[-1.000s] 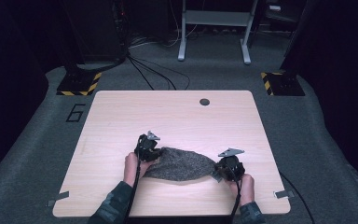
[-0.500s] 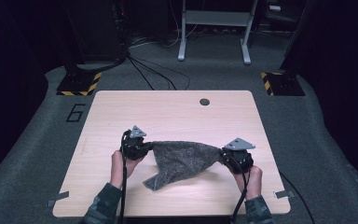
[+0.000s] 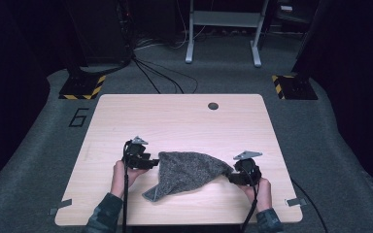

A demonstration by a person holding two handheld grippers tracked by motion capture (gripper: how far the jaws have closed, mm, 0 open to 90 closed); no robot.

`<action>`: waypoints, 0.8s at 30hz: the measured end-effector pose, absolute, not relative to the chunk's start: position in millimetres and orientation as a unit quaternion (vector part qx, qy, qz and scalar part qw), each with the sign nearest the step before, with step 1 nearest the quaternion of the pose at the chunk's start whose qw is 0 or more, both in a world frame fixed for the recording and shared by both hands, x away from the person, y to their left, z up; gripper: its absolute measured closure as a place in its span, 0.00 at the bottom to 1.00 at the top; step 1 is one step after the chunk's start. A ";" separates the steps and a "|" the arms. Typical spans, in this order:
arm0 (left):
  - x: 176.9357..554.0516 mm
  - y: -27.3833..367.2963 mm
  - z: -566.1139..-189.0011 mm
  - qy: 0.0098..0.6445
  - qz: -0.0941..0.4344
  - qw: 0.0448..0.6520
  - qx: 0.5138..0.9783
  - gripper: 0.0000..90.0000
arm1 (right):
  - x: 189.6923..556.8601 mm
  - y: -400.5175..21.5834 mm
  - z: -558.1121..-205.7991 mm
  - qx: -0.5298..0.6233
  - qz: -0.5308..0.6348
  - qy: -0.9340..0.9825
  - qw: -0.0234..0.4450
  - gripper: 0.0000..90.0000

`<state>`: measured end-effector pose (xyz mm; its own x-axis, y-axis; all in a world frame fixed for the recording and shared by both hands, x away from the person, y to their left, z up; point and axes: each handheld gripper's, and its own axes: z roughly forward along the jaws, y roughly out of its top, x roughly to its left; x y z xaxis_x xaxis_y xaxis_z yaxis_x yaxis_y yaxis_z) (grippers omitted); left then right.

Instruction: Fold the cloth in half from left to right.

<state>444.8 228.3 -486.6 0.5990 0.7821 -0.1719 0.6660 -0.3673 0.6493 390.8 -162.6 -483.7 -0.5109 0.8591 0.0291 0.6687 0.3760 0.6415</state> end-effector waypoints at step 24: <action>455.1 189.7 -503.2 0.406 0.122 0.282 0.861 0.95 | 413.5 -148.5 -443.6 0.431 0.305 0.791 0.308 0.95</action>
<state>455.1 189.7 -503.2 0.6411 0.7673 -0.0186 0.6293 -0.5115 0.5851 413.5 -148.5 -443.6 -0.4387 0.8702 -0.2244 0.4944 0.4423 0.7483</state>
